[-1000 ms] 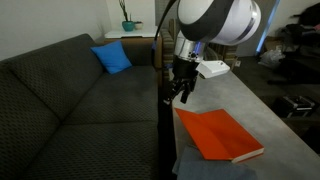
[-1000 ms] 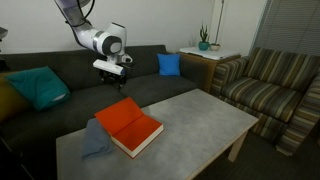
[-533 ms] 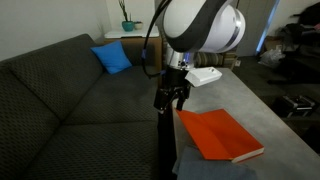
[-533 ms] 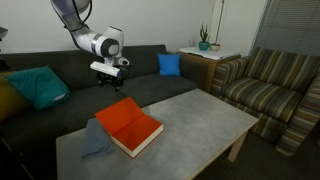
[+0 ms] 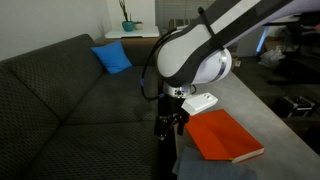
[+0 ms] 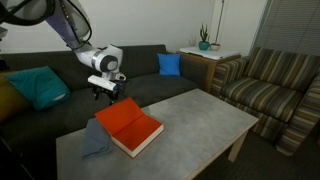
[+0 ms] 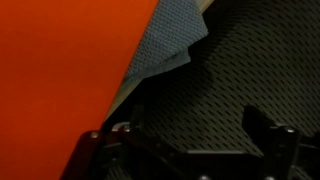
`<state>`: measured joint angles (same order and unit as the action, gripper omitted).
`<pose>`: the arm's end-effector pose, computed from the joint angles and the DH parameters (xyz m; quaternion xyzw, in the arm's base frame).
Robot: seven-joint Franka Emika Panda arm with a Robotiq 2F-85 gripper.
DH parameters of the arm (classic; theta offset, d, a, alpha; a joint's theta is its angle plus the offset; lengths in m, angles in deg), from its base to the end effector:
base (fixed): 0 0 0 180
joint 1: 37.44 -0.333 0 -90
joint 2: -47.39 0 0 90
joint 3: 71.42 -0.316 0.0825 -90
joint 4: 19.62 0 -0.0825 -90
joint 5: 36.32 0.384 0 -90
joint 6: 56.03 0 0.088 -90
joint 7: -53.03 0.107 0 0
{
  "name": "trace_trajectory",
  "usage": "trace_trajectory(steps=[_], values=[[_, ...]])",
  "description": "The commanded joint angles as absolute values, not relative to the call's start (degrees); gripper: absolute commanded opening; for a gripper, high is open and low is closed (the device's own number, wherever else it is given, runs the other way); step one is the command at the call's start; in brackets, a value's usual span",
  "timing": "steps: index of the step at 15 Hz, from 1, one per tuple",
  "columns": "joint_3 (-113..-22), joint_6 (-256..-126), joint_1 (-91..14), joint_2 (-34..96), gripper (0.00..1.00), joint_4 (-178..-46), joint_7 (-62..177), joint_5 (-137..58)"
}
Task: Close the cover of the orange book on the table.
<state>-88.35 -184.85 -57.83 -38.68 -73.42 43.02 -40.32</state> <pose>0.6054 0.3690 -0.0702 -0.9401 -0.3055 0.1019 0.1117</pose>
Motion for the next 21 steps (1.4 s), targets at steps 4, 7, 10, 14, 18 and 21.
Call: trace_trajectory(steps=[4, 7, 10, 14, 18, 21], values=[[-87.15, -182.56, -58.91, -38.61, 0.74, -73.21, 43.56, -35.48], [-85.91, -182.06, -59.79, -38.53, 0.52, -73.11, 45.53, -35.69], [-83.54, -180.93, -61.10, -38.50, 0.32, -73.24, 49.04, -36.53], [-78.84, -178.63, -63.47, -38.50, 0.03, -73.46, 56.53, -37.83], [-73.53, -173.45, -66.50, -38.48, 0.00, -72.02, 66.76, -40.30], [-70.44, -166.97, -68.94, -38.35, 0.00, -69.45, 73.55, -43.17]])
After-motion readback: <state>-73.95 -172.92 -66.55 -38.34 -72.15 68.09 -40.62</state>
